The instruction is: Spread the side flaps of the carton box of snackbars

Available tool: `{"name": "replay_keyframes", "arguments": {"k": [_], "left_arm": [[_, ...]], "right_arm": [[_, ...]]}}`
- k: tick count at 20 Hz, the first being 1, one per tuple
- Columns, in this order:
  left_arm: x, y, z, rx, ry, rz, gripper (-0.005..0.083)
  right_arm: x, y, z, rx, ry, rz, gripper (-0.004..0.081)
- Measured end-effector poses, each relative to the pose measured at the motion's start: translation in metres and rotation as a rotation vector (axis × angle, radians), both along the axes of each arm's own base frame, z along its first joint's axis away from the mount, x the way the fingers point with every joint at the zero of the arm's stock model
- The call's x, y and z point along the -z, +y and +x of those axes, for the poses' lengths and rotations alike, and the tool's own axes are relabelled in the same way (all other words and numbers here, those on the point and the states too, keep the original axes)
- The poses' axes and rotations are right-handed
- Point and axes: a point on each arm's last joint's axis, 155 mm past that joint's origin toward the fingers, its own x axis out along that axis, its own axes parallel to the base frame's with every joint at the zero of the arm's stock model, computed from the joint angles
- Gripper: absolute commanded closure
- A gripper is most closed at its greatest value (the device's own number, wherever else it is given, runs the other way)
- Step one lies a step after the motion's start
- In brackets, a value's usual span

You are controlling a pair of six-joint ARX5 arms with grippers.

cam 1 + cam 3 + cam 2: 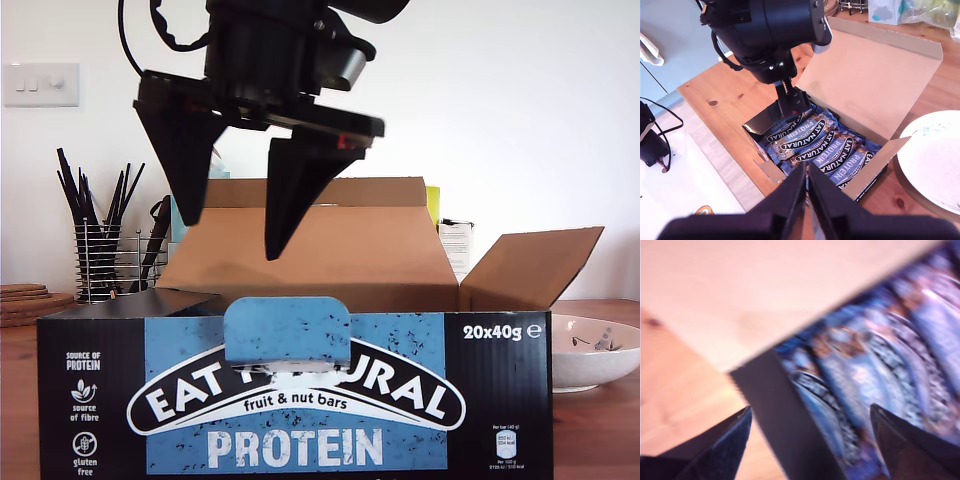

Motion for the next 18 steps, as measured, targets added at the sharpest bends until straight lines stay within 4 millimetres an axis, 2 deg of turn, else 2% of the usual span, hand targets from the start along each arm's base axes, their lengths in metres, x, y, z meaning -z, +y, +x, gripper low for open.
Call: {"name": "replay_keyframes", "arguments": {"k": [4,10,12,15,18], "left_arm": [[-0.006,0.005,0.006,-0.04,-0.062,-0.016,0.0057],[-0.028,0.016,-0.002,-0.085,-0.17,-0.207,0.0057],[-0.015,0.024,-0.005,-0.111,-0.172,-0.214,0.0057],[0.021,0.036,-0.013,-0.134,-0.135,-0.177,0.0057],[0.031,0.032,-0.014,-0.145,-0.128,-0.199,0.0057]], "right_arm": [[0.0,0.0,0.0,-0.004,-0.005,-0.006,0.0783],[0.001,0.0,-0.001,-0.006,-0.002,-0.009,0.0783],[0.001,0.0,-0.001,-0.006,-0.002,-0.009,0.0783],[0.002,0.0,-0.001,-0.006,-0.001,-0.009,0.0783],[0.003,0.0,-0.002,-0.006,0.004,-0.01,0.0783]]}}
